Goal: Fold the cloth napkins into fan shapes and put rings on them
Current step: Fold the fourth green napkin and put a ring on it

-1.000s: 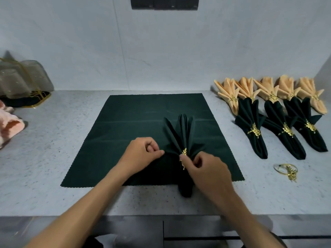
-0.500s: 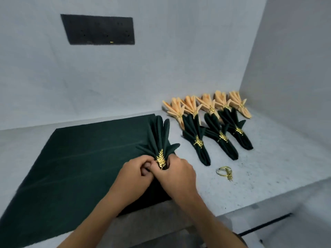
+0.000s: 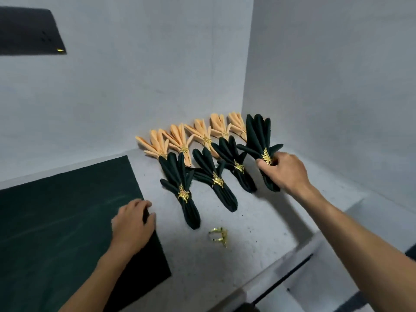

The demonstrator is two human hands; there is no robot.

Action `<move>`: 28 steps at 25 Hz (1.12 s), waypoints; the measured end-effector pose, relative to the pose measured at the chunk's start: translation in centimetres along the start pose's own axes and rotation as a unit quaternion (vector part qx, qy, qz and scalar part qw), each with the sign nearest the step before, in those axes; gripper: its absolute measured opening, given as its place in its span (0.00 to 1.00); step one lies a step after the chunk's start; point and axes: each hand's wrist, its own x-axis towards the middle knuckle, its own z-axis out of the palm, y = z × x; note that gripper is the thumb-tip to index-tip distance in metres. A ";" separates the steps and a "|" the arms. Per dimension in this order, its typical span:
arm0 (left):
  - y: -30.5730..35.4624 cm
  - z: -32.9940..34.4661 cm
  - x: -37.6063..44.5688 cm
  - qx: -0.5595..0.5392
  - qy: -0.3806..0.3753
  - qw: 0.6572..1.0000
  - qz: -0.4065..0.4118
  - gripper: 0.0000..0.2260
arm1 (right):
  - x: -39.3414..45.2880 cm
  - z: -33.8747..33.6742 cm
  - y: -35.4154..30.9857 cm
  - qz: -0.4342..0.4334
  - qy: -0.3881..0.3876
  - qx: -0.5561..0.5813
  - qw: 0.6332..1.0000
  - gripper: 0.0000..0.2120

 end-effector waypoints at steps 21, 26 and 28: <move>0.0 3.7 -0.1 0.047 0.090 0.995 0.011 0.12 | 11.5 8.7 7.3 -0.021 -0.168 -0.137 0.976 0.24; 0.4 3.2 -0.1 0.044 0.109 0.992 0.038 0.10 | 7.9 6.8 6.2 0.005 -0.089 -0.173 0.981 0.29; 0.6 2.8 0.3 -0.018 0.093 0.995 0.027 0.08 | 5.2 5.9 5.1 -0.009 -0.033 -0.179 0.983 0.28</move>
